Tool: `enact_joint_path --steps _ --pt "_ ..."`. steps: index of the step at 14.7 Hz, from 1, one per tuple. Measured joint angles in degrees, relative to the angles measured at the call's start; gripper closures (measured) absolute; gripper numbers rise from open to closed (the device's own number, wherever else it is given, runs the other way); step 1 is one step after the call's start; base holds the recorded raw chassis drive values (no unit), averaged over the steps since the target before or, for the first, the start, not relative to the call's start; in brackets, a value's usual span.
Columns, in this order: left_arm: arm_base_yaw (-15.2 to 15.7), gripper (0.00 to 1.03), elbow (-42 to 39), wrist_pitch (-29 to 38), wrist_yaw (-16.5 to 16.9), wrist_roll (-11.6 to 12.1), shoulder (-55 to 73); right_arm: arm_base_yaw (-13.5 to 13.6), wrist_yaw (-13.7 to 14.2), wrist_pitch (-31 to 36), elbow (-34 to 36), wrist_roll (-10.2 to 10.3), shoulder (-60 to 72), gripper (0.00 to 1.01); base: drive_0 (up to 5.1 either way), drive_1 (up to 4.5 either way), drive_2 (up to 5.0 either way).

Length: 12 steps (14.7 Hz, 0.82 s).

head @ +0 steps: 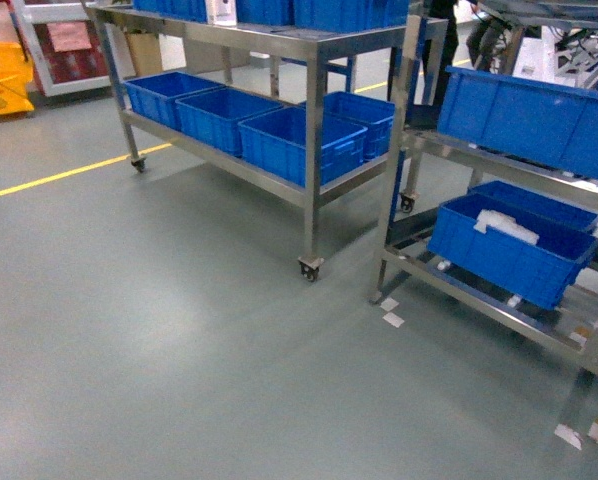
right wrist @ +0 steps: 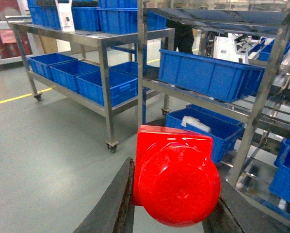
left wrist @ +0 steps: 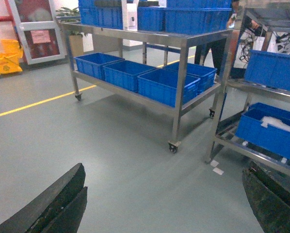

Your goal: Pick red block from blue box to shelf

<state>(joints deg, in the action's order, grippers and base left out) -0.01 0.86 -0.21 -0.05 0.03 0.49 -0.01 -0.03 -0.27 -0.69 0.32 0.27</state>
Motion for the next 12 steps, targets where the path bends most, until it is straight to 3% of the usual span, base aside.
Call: enact_joint_path --steps 12 --pt "0.0 0.05 0.0 0.0 0.02 -0.02 0.0 0.0 0.0 0.0 0.0 0.0 0.0 0.72 -1.6 -1.57 -1.6"
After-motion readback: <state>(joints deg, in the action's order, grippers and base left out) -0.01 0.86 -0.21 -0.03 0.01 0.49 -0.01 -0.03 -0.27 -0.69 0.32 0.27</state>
